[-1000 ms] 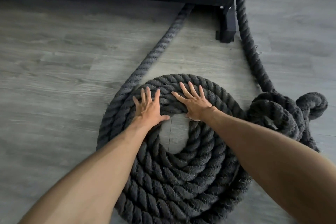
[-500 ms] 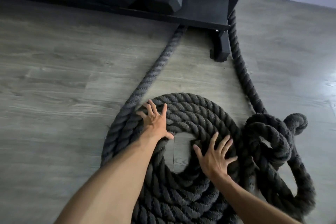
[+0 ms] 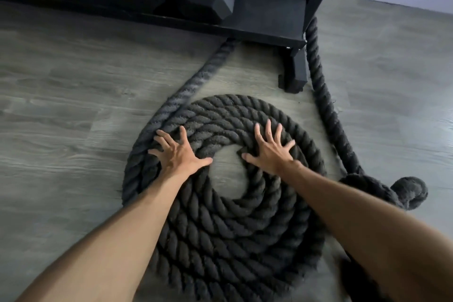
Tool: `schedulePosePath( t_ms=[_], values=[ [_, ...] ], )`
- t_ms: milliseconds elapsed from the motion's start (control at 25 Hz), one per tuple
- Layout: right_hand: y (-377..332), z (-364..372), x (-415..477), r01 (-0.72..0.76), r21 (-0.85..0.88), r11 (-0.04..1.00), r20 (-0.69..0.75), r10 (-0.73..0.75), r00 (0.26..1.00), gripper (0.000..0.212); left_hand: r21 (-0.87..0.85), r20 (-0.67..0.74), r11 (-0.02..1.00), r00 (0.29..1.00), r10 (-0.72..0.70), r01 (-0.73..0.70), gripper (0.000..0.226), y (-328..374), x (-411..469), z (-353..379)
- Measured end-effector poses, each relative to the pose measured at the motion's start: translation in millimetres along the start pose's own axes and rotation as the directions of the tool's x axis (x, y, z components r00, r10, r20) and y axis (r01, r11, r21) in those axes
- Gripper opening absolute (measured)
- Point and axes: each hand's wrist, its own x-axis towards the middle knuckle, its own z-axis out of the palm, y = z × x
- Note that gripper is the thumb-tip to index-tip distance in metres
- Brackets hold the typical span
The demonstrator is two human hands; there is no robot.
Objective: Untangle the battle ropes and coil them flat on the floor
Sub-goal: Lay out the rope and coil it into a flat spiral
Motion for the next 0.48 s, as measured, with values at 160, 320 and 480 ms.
schedulePosePath(
  t_ms=[160,320,480],
  values=[
    [-9,-47,78,0.110,-0.057,0.992,0.047,-0.107,0.993,0.109,-0.112,-0.058,0.988,0.992,-0.111,0.104,0.138,9,32,-6],
    [-18,-72,122,0.167,-0.068,0.984,0.063,-0.163,0.985,0.108,-0.167,0.010,0.968,0.982,-0.191,0.190,0.138,16,62,-18],
    [-49,-48,106,0.074,-0.047,0.996,-0.094,-0.078,0.993,0.079,-0.202,0.080,0.943,0.964,-0.252,0.263,0.134,30,71,-26]
  ],
)
